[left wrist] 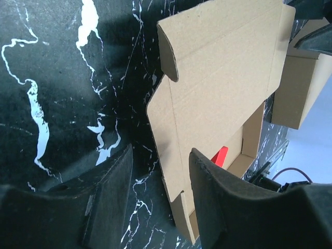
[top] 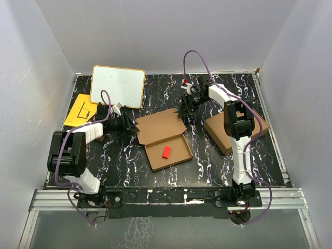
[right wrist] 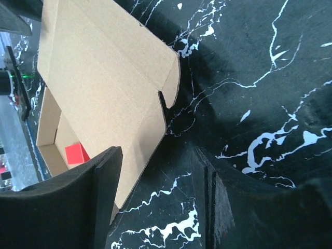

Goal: Fold the paper box

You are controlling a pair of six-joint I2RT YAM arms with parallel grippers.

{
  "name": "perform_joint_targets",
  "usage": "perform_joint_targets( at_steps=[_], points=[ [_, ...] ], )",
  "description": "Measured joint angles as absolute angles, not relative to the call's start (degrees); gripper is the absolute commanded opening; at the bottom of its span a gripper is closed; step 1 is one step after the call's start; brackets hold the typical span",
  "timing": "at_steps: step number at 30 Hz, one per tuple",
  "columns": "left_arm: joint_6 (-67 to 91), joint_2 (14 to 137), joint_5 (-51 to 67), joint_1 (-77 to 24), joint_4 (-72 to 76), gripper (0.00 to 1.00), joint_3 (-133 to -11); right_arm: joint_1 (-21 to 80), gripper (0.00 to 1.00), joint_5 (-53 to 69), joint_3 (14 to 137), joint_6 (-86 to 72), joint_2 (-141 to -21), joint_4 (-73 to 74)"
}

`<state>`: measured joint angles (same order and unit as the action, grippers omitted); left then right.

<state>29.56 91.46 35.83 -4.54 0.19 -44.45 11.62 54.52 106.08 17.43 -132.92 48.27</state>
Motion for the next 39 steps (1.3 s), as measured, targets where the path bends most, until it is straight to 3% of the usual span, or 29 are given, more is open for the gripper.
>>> perform_joint_targets(
  at_steps=[19, 23, 26, 33, 39],
  points=[
    [27.0, 102.8, 41.7, -3.8, 1.3, 0.28, -52.8, 11.6, 0.50, 58.5, 108.9, 17.4, -136.1, 50.0],
    [27.0, 102.9, 43.0, -3.7, 1.4, 0.22, -52.8, 11.6, 0.41, 59.3, 109.2, 17.2, -136.4, 50.3],
    [27.0, 102.9, 43.8, -3.7, 1.4, 0.20, -52.8, 11.6, 0.29, 60.2, 109.6, 17.0, -136.5, 50.7],
    [26.5, 102.9, 44.9, -3.7, 1.1, 0.20, -52.9, 11.6, 0.13, 61.5, 110.1, 16.4, -136.5, 50.9],
    [24.9, 102.5, 45.3, -3.6, -0.9, 0.32, -53.8, 11.6, 0.09, 62.6, 110.1, 16.3, -136.5, 50.9]
  ],
)
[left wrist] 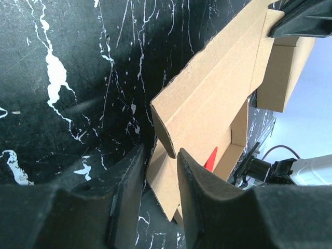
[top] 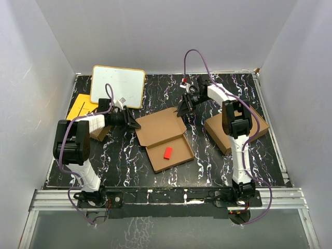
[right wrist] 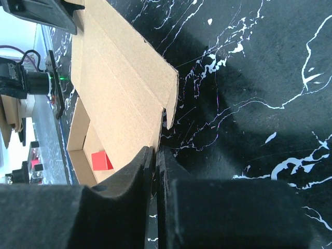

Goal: Fold the paper box

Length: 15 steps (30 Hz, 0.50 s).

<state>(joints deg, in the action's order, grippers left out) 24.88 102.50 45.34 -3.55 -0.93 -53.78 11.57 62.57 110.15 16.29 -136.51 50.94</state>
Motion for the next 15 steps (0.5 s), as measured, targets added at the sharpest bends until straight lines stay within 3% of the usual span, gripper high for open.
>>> perform_joint_targets(
  at_steps=[15],
  points=[
    [23.4, 99.9, 48.1, -2.3, -2.9, 0.30, -54.0, 10.4, 0.08, 63.5, 108.1, 16.3, -135.9, 50.5]
  ],
)
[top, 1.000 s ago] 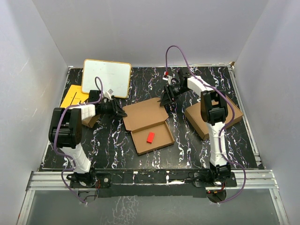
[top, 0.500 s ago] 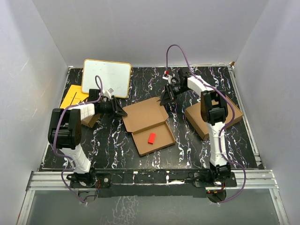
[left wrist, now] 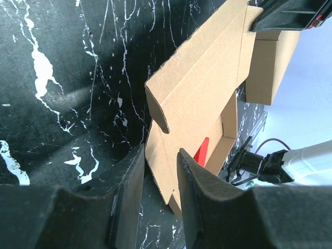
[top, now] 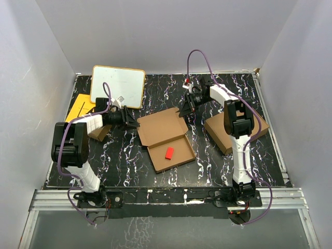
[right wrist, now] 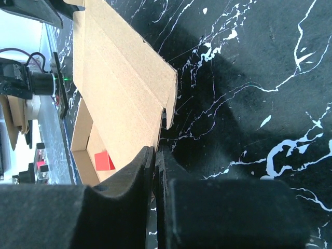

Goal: Fold the paper box

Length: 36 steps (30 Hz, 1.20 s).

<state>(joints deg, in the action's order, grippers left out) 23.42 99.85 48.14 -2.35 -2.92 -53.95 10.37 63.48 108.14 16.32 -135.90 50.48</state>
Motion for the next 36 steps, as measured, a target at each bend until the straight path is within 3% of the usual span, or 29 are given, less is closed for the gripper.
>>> perform_joint_targets(
  at_steps=[17, 22, 28, 36],
  points=[
    [25.0, 100.1, 49.4, -2.3, -1.8, 0.27, -53.8, 10.4, 0.08, 64.5, 107.0, 15.9, -134.5, 49.2],
    [25.4, 100.1, 49.5, -2.4, -1.8, 0.19, -53.3, 10.4, 0.08, 64.4, 106.1, 15.2, -134.2, 48.4],
    [26.1, 100.1, 48.5, -3.2, -1.9, 0.00, -53.2, 10.4, 0.08, 64.4, 105.6, 14.5, -133.5, 47.5],
    [27.8, 98.7, 42.4, -5.1, -4.2, 0.00, -55.6, 10.4, 0.08, 62.0, 102.5, 11.1, -128.7, 42.7]
  ],
)
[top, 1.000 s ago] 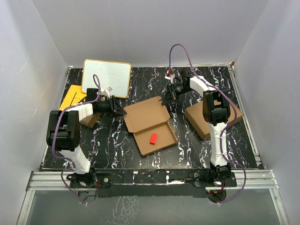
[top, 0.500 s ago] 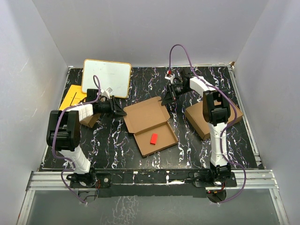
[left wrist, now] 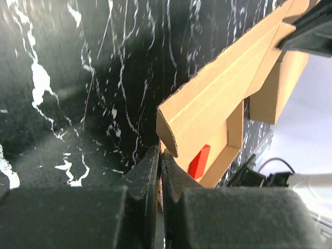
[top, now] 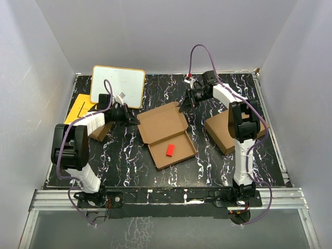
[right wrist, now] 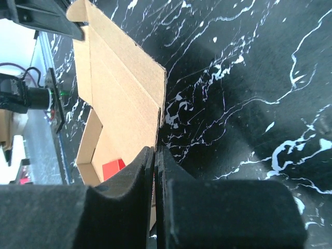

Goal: Fold the paper box

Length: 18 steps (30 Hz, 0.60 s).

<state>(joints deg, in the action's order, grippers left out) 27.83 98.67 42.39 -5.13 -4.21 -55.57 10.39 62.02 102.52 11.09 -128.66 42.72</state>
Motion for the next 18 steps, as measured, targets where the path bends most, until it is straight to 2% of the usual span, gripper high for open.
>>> perform_joint_targets(
  at_steps=[8, 18],
  points=[
    [28.8, 94.9, 26.5, -10.6, -5.0, 0.00, -64.4, 10.4, 0.08, 54.2, 95.6, 3.9, -118.8, 28.7],
    [28.0, 95.4, 0.8, -19.7, -4.4, 0.00, -69.8, 14.9, 0.08, 33.3, 86.7, -3.1, -112.4, 12.5]
  ],
)
